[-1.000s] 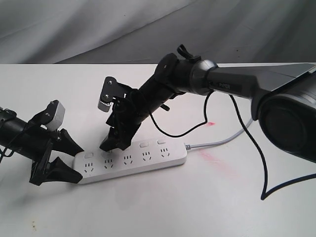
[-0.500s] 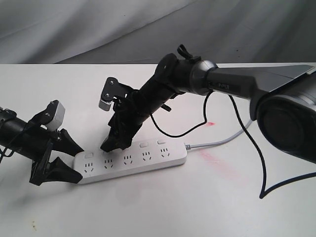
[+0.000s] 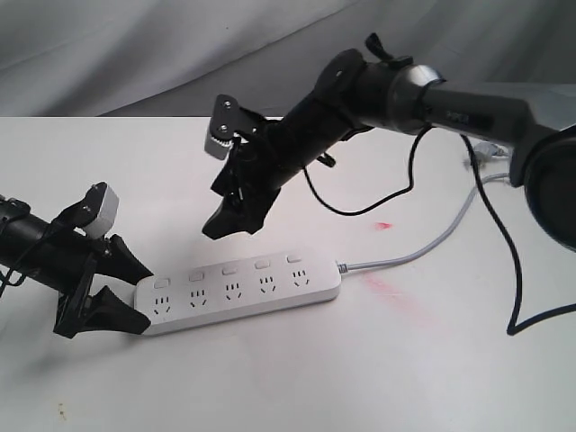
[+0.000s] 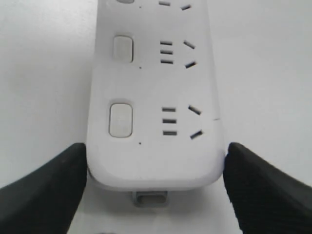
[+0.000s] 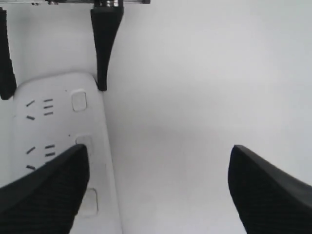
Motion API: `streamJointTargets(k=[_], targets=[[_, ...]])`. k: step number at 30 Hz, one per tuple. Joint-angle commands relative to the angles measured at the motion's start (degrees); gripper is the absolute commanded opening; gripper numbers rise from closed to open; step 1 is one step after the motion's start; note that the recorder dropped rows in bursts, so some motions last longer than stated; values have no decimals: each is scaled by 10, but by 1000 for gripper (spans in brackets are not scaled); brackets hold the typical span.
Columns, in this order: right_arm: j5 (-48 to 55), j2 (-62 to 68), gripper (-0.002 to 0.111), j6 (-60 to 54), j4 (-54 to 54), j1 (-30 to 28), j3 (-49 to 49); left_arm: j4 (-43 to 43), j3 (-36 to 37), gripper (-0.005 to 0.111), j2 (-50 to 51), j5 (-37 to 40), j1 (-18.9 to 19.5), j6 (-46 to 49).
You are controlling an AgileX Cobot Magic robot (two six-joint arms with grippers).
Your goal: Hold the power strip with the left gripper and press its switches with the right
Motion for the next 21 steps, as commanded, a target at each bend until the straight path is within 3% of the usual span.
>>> streamJointTargets(k=[1,21], targets=[[28,-4,72,-9,8,-15,2,10,0,56,3,1,-4,4],[30,31,72,-13,-16,-5,2,10,0,56,3,1,-4,4]])
